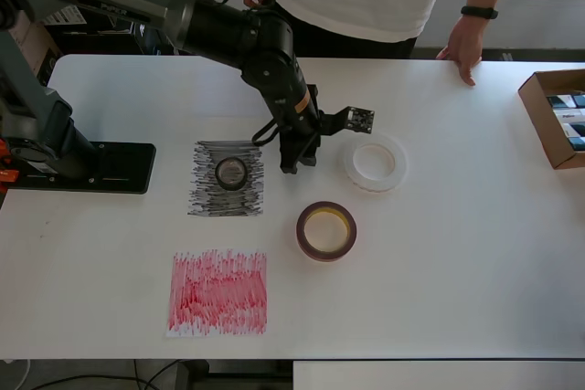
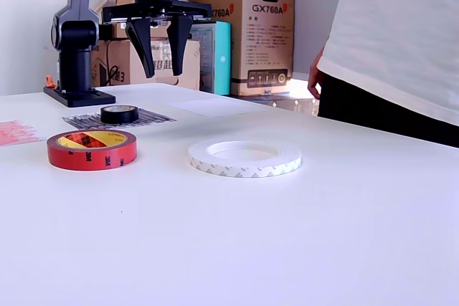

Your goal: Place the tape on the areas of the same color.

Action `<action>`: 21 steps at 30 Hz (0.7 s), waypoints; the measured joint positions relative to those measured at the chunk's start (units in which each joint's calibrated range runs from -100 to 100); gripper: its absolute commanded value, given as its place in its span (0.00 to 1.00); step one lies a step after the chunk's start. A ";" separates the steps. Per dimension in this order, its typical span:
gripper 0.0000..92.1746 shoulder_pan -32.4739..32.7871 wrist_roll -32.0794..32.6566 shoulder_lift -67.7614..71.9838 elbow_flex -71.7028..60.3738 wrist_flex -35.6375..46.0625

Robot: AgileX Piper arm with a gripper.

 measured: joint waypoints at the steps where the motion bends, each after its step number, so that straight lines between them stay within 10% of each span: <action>1: 0.48 -0.23 0.34 1.25 -1.99 1.06; 21: 0.48 -6.20 -0.24 12.09 -22.32 7.27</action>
